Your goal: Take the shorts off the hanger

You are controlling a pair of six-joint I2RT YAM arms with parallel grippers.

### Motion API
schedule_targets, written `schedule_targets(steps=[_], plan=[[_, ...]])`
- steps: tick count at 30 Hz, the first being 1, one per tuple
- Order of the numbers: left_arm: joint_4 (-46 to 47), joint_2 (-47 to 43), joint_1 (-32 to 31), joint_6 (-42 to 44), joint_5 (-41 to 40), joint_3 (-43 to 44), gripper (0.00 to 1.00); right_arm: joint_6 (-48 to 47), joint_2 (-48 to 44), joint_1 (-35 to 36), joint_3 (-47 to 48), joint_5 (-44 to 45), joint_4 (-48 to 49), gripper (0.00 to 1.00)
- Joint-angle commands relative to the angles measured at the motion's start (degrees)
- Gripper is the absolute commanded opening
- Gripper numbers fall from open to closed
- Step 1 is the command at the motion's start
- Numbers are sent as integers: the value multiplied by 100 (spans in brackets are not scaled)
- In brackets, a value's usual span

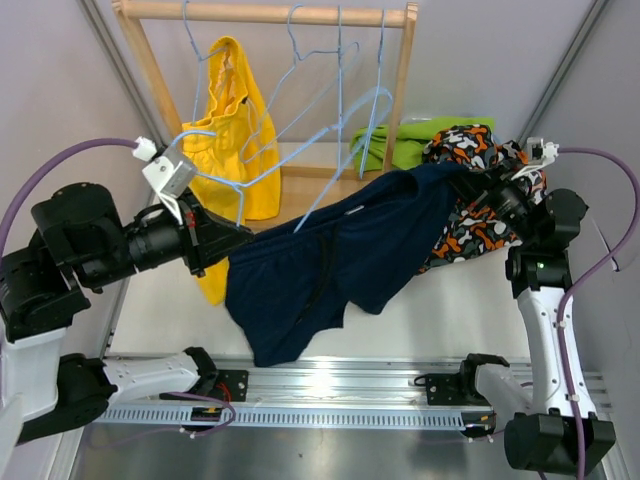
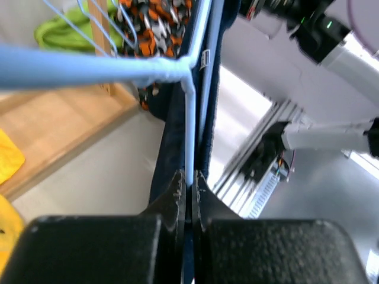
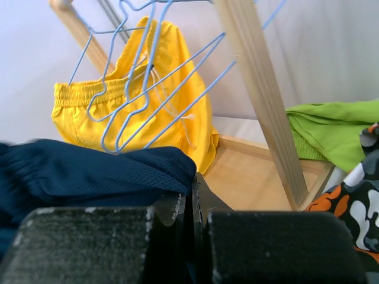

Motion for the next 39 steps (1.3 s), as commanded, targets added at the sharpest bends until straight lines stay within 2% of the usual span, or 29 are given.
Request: schedule_targets(steps=[1, 7, 10, 11, 13, 15, 18, 19, 20, 22, 24, 27, 29, 31, 32, 34, 35, 36, 39], plan=[[-101, -394, -23, -100, -35, 343, 0, 201, 211, -406, -2, 828, 263, 0], [74, -298, -23, -48, -27, 317, 0, 246, 133, -292, -82, 766, 273, 0], [460, -219, -23, -30, -123, 106, 0, -236, -25, 365, -47, 801, -52, 0], [583, -192, -23, -30, -349, 53, 0, -412, -174, 1038, -38, 827, -148, 0], [1030, -105, -23, 14, -553, -210, 0, -972, -298, 1796, -47, 941, -508, 0], [1208, 27, -23, 84, -1157, -325, 0, -1204, -438, 2796, -55, 1204, -877, 0], [464, 738, -23, 84, -2123, 200, 0, -1450, -553, 3311, 67, 1573, -1333, 0], [174, 914, -23, 49, -2919, 394, 0, -1512, -588, 3347, 163, 1844, -1458, 0], [-281, 1081, -23, -12, -3310, 430, 0, -1721, -606, 3347, 304, 2073, -1624, 0], [-452, 1013, -23, -197, -3900, 65, 0, -1994, -492, 3225, 916, 2565, -2160, 0], [-383, 620, -6, -380, -3946, -236, 0, -2267, -308, 2997, 1419, 2945, -2459, 0], [-461, 188, 64, -609, -3973, -807, 0, -2173, 376, 2119, 2657, 2718, -2575, 0], [-558, 37, 108, -715, -3973, -1089, 0, -1979, 1079, 1348, 3691, 2394, -2532, 0], [-655, -156, 126, -786, -3955, -1195, 0, -1724, 1902, 958, 4432, 2129, -2452, 0], [-672, -200, 161, -786, -3947, -1221, 0, -1654, 2212, 670, 5271, 2076, -2461, 0], [-690, -236, 223, -751, -3929, -1274, 0, -1461, 2880, 518, 6198, 1997, -2513, 0], [-681, -218, 292, -725, -3911, -1300, 0, -1381, 3614, 326, 6707, 2005, -2574, 0], [-672, -209, 328, -664, -3903, -1353, 0, -1293, 3996, 176, 7722, 2031, -2653, 0], [-506, -139, 547, -531, -3745, -1467, 0, -811, 5403, -132, 9176, 1997, -2418, 0]])
